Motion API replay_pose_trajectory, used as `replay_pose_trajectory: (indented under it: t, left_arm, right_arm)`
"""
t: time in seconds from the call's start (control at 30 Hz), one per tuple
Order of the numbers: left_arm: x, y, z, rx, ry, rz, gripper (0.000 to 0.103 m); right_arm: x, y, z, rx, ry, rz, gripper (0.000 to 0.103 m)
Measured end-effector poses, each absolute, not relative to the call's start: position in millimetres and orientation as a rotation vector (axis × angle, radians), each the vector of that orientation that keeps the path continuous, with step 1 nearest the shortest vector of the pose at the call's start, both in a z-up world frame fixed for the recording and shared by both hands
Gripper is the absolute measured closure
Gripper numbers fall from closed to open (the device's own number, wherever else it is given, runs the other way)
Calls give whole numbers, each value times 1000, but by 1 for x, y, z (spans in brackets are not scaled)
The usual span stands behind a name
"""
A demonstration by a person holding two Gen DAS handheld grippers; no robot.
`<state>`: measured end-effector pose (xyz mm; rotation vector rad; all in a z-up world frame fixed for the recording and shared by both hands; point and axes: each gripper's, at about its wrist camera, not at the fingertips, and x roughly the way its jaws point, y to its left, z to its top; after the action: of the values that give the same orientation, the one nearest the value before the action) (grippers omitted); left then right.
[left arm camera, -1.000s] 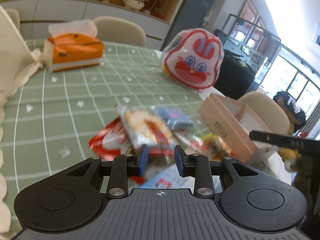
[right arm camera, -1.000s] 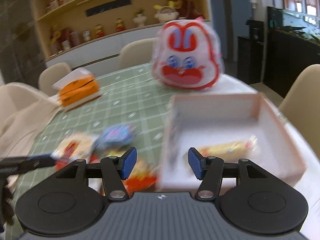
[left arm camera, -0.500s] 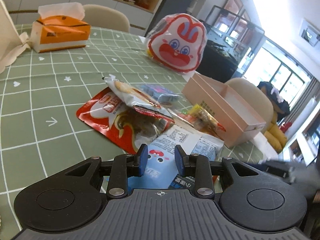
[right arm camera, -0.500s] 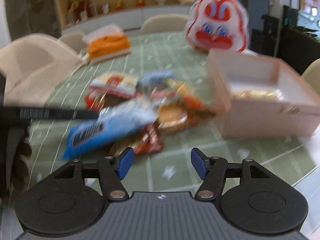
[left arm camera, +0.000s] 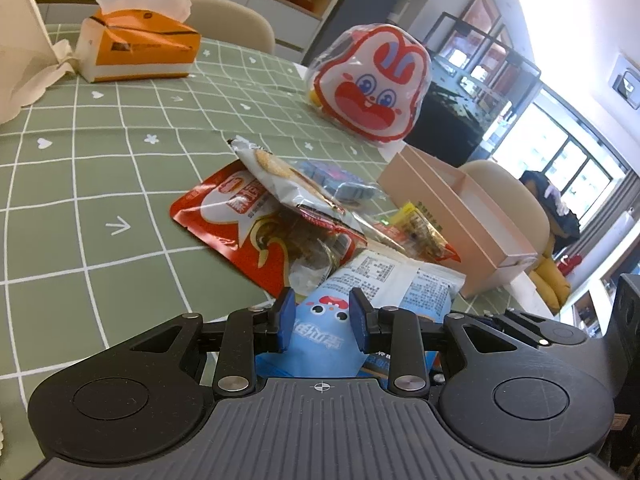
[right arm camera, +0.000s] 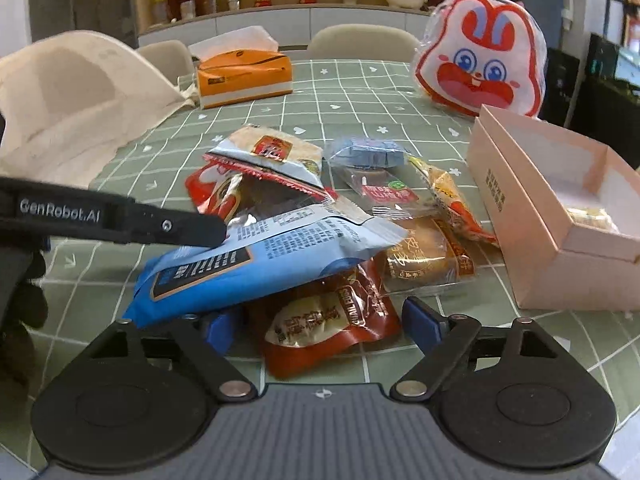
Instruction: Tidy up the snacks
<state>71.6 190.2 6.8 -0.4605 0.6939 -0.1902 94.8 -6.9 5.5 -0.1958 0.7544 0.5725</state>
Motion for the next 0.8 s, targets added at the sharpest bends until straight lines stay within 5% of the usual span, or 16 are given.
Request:
replay_pose_trajectory:
  t: [0.23, 0.8]
  left_arm:
    - [73, 184, 4, -445, 721, -219, 69]
    - [54, 125, 10, -263, 794, -387, 69]
  right_arm:
    - [74, -27, 11, -215, 759, 561, 31]
    - [65, -121, 10, -46, 783, 380, 23]
